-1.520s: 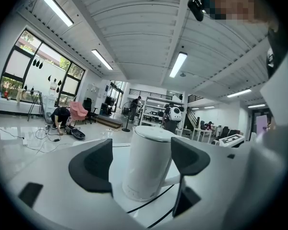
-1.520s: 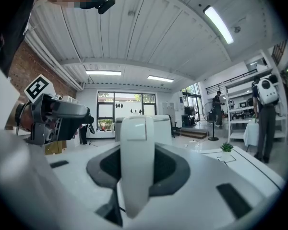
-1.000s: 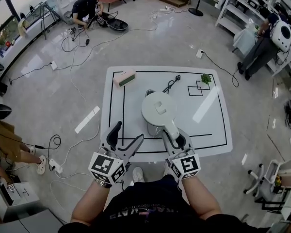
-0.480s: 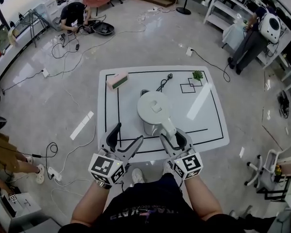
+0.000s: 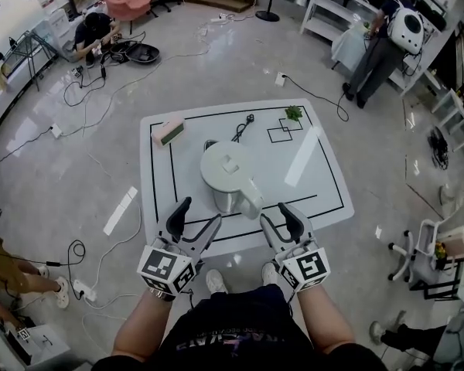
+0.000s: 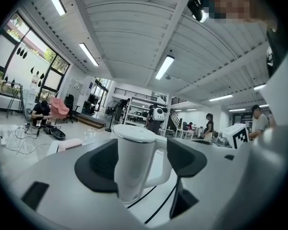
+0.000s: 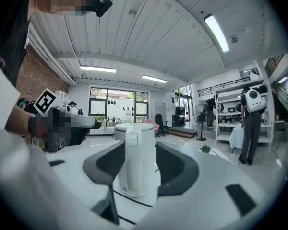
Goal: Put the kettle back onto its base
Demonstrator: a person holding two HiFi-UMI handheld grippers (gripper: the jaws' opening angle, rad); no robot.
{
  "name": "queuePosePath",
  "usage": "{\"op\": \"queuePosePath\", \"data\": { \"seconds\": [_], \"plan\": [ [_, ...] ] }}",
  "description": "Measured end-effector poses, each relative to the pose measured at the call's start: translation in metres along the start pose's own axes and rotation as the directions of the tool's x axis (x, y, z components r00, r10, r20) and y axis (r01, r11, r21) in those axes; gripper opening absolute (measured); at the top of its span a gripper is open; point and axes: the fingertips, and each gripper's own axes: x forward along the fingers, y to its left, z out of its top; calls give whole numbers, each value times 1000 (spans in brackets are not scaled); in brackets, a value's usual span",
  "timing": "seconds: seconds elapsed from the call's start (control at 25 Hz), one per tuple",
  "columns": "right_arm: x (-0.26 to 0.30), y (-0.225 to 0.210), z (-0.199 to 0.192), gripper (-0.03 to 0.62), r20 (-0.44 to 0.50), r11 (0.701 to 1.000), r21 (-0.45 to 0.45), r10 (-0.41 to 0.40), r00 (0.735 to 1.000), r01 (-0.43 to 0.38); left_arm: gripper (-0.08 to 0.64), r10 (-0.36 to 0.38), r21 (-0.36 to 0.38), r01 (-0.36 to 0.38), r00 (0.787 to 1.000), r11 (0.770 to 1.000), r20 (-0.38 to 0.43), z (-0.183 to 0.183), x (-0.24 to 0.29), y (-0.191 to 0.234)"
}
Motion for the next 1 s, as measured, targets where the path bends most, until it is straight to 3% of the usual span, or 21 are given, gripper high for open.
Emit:
{"op": "queuePosePath", "data": {
  "seconds": [0.2, 0.32, 0.4, 0.68, 1.0],
  "plan": [
    [-12, -11, 13, 183, 11, 1000, -15, 9, 1000, -8, 155, 3, 15, -4, 1000, 1000, 31, 6, -1, -19],
    [-19, -15, 16, 112, 8, 998, -22, 60, 998, -59, 4, 10, 8, -10, 999, 1000, 50, 7, 0, -32],
    [-25, -19, 18, 3, 3, 995, -33, 91, 996, -91, 3, 26, 5, -26, 998, 1000, 52, 5, 3, -42],
    [-54, -41, 19, 2, -3, 975, -71, 211, 977, -211, 3, 108, 2, -108, 993, 994, 36, -13, 17, -95],
    [-101, -63, 7, 2, -8, 950, -38, 309, 951, -309, 3, 180, 6, -180, 983, 984, 29, -36, 28, -171]
  ]
}}
